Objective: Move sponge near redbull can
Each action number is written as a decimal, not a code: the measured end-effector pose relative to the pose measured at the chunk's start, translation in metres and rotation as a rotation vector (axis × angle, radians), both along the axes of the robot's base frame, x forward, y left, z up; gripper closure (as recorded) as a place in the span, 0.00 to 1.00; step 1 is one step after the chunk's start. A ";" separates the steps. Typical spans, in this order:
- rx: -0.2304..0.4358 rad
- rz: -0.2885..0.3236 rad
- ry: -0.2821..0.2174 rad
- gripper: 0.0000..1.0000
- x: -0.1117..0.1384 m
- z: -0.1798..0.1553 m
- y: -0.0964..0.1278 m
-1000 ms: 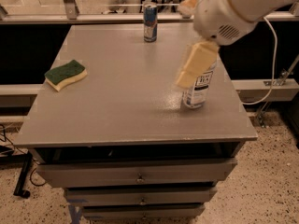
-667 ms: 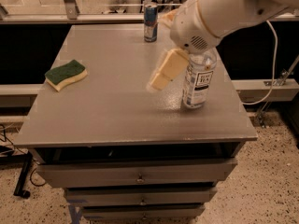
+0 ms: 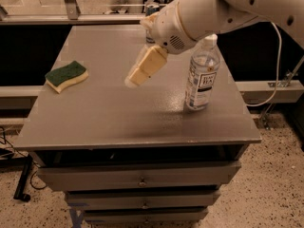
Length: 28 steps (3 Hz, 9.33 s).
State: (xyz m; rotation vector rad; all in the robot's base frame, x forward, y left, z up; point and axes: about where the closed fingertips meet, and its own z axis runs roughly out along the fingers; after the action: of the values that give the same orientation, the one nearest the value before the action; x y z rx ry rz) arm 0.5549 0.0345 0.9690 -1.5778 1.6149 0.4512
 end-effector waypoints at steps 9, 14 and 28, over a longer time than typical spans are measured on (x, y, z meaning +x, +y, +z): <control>0.019 0.042 0.046 0.18 0.102 -0.126 0.201; -0.097 -0.073 -0.116 1.00 0.147 -0.036 0.095; -0.127 -0.513 -0.077 0.00 0.299 -0.091 -0.156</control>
Offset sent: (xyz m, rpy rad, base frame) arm 0.0487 0.0939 -0.0432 0.0660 -0.0656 0.0638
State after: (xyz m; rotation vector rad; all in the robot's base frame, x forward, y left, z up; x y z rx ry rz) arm 0.8540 -0.1219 0.8775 -1.1858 1.9328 0.0136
